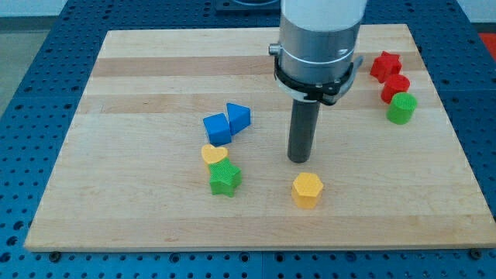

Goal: Move the yellow hexagon to the bottom side of the green circle

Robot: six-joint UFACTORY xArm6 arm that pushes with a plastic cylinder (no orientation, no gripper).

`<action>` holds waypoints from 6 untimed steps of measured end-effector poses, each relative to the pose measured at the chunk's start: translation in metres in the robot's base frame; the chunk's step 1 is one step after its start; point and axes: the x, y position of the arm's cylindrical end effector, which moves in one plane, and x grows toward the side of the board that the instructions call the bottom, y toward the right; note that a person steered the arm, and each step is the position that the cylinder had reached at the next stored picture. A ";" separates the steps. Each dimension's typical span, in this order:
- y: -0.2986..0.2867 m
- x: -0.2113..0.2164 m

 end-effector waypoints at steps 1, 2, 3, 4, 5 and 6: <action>-0.015 0.011; -0.016 0.059; -0.016 0.099; -0.016 0.101; 0.009 0.106; 0.088 0.080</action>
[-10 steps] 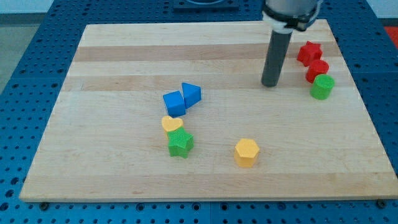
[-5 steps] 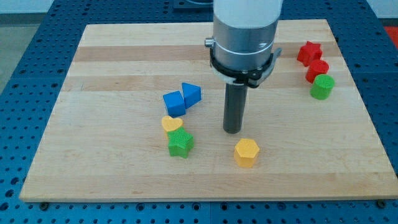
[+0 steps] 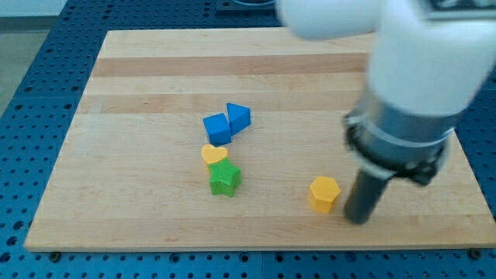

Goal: Move the yellow hexagon to the bottom side of the green circle

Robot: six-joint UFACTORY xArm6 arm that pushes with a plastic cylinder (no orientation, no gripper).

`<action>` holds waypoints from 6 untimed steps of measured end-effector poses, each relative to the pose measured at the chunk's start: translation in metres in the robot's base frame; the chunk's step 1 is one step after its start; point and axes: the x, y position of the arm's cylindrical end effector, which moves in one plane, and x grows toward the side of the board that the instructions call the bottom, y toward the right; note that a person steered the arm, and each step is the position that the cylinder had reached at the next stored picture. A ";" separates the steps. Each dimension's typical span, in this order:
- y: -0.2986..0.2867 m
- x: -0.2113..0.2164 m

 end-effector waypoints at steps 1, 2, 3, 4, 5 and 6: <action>0.015 -0.070; 0.015 -0.082; 0.019 -0.039; 0.032 0.040; 0.006 0.043; -0.050 0.042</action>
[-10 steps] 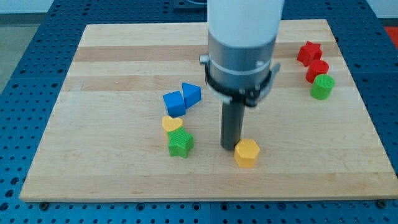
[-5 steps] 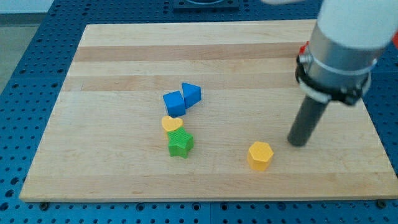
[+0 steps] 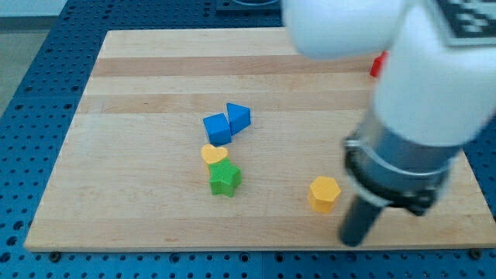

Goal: Move the yellow hexagon to the bottom side of the green circle

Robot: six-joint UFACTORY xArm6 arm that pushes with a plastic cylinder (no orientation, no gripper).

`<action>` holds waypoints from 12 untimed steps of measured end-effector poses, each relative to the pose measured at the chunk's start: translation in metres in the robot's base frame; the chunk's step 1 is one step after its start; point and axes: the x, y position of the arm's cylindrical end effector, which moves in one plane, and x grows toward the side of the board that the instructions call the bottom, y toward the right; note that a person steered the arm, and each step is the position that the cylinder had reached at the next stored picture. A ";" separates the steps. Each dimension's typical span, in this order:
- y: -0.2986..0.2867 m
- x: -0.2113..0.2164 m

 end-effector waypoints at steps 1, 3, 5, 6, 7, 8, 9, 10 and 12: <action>-0.029 0.001; 0.004 -0.137; 0.003 -0.173; 0.013 -0.173; 0.052 -0.158; 0.064 -0.158; 0.082 -0.158; 0.084 -0.158; 0.089 -0.158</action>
